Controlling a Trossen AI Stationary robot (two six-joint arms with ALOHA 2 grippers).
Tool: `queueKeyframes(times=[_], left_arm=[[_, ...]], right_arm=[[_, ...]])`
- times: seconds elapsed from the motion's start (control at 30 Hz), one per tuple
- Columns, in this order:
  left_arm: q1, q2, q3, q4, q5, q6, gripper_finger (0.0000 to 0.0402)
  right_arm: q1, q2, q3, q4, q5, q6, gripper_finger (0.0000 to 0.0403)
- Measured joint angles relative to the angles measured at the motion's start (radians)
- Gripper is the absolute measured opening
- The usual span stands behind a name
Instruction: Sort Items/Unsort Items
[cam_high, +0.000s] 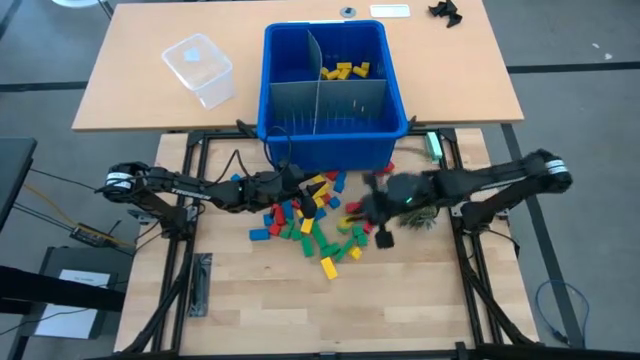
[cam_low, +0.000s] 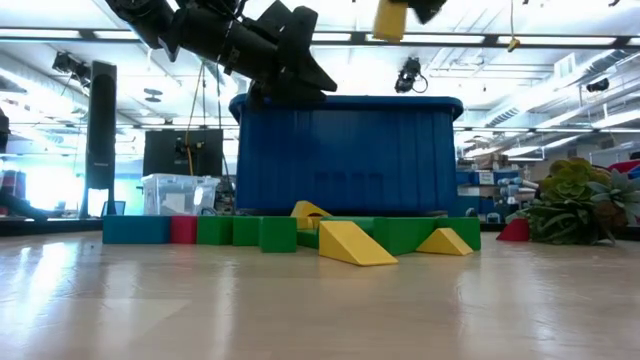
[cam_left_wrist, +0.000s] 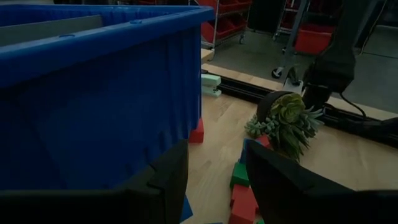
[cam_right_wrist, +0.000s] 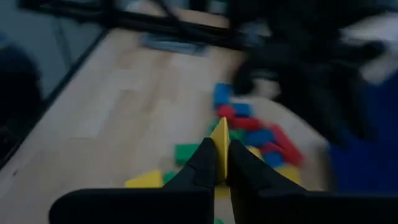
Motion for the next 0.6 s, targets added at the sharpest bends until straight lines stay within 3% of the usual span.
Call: queueKeyframes(times=[0.13,0.27,0.6], left_arm=[[0.000,0.000,0.000,0.000,0.000,0.000,0.0168],[0.000,0.000,0.000,0.000,0.000,0.000,0.0168],[0.000,0.000,0.000,0.000,0.000,0.000,0.0168]], right_arm=[[-0.080,-0.091,0.000,-0.079,0.136,0.026,0.0017],[-0.211,-0.138,0.000,0.009,0.234,-0.002,0.0017],[-0.617,-0.037,0.000,0.451,0.172,-0.089,0.0019]])
